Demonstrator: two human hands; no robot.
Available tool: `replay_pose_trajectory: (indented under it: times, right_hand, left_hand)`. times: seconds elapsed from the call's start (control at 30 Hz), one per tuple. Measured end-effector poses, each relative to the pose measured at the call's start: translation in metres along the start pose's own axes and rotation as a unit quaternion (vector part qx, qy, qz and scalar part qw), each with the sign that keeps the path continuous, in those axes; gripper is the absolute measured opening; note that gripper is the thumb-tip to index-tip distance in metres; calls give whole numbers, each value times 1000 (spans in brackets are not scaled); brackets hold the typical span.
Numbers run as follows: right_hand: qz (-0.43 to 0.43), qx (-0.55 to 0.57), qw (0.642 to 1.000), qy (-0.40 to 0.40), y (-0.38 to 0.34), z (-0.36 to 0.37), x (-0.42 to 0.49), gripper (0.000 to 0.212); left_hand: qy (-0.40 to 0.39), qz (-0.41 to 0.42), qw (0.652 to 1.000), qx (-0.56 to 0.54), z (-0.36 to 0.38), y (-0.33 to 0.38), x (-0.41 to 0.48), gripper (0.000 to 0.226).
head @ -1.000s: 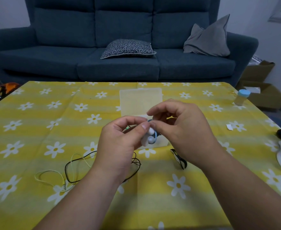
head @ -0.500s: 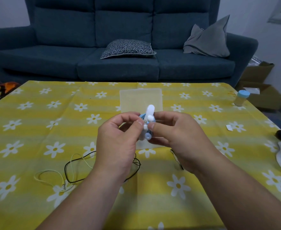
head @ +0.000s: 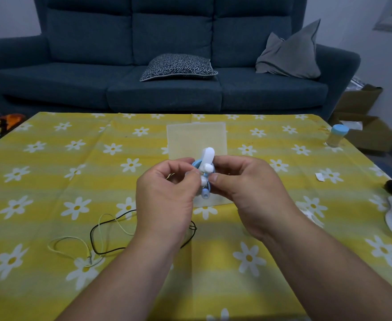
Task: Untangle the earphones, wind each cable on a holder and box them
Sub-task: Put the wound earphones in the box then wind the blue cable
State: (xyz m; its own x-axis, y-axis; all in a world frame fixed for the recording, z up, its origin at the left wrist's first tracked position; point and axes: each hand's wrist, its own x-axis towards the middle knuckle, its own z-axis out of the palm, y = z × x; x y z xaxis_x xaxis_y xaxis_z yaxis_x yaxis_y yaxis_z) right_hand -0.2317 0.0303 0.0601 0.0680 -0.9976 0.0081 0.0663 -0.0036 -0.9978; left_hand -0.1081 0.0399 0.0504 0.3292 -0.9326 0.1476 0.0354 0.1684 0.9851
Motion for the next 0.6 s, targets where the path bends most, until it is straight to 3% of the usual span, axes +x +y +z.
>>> replay_pose_trajectory:
  times: [0.23,0.37,0.47,0.6]
  right_hand:
    - [41,61,997,25,8,0,5,25]
    - [63,92,994,-12,11,-1,8,27]
    - [53,102,992,-51,13,1,8,30]
    - [44,90,994,-36,13,5,6,29]
  left_hand:
    - [30,-54,997,-45,1,-5,3,14]
    - [42,-86,992,-85,1,-4,4,28]
    - [49,-96,989,-102,0,-3,5,24]
    - [51,-111,986,-116,0,-2,6,21]
